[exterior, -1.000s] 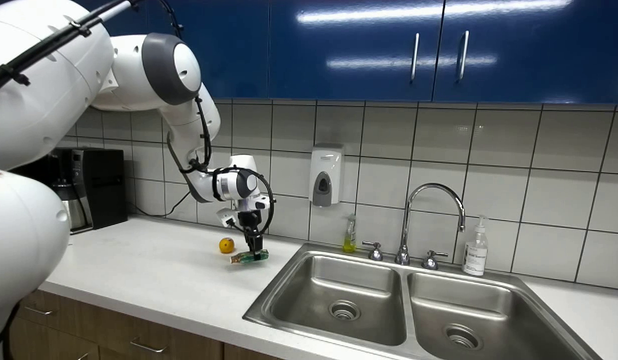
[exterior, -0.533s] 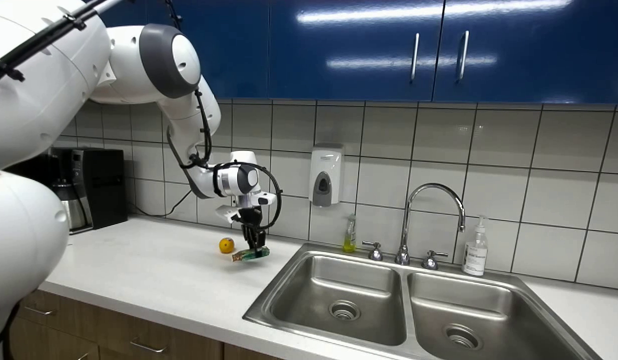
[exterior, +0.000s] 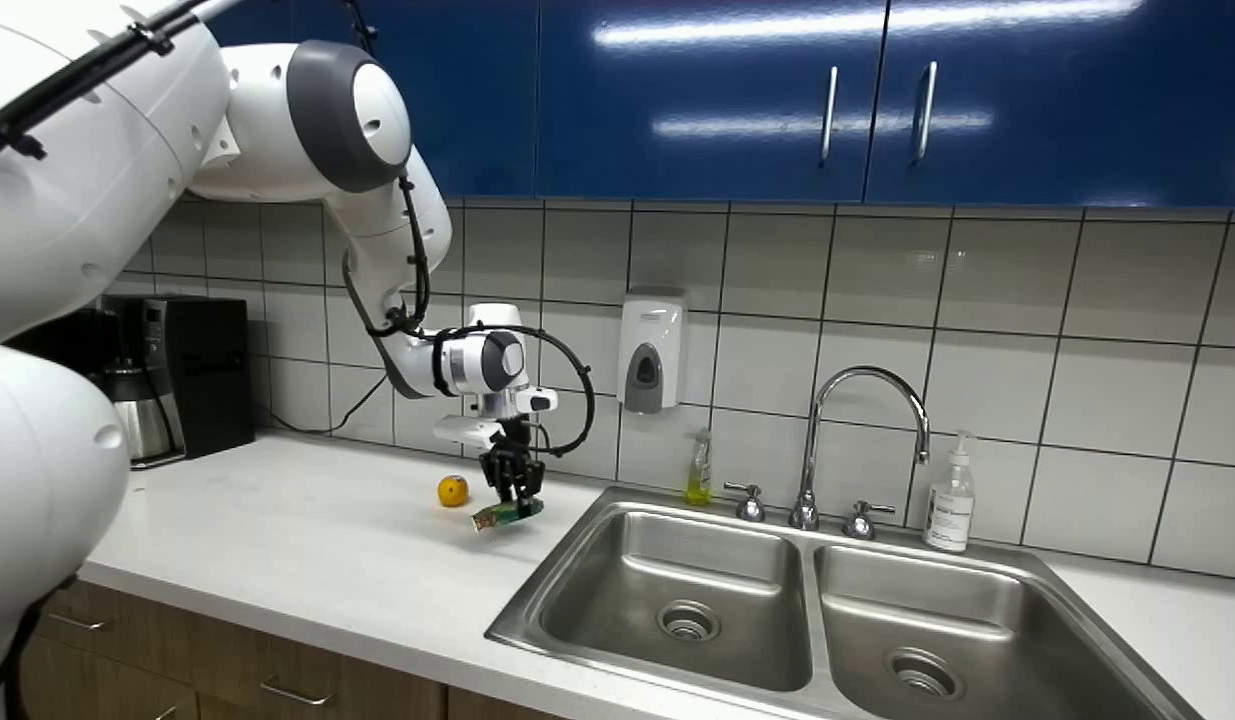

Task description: Put the green snack packet in the left sink

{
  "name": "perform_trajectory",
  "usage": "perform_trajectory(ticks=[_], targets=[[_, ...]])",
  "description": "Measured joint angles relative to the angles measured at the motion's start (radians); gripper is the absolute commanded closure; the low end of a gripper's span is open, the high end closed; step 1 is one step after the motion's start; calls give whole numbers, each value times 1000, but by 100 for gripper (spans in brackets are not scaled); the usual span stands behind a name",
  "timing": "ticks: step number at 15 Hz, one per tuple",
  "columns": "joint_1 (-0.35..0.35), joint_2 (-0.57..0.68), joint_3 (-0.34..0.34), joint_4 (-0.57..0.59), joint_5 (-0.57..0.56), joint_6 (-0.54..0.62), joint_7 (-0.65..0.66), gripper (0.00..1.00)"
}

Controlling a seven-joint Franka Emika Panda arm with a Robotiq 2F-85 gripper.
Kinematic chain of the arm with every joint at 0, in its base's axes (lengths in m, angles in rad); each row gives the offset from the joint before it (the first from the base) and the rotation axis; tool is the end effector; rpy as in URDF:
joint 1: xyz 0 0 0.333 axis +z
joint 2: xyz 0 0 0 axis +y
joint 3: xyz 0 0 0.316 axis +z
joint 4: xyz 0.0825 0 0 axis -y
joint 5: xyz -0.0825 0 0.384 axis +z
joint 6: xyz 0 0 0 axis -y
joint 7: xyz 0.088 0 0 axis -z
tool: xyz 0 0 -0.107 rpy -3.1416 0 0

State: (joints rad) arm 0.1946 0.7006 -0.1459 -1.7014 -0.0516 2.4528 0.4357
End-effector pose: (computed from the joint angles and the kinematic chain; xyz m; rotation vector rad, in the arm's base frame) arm 0.6793 0.0433 0.1951 2.9927 -0.4697 0.1291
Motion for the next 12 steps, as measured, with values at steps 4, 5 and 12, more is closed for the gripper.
perform_trajectory(ticks=[4, 5, 12], targets=[[-21, -7, 0, -13, 0, 6, -70, 83], [-27, -10, -1, -18, 0, 7, -78, 83], [-71, -35, -24, -60, -1, 31, -92, 83]])
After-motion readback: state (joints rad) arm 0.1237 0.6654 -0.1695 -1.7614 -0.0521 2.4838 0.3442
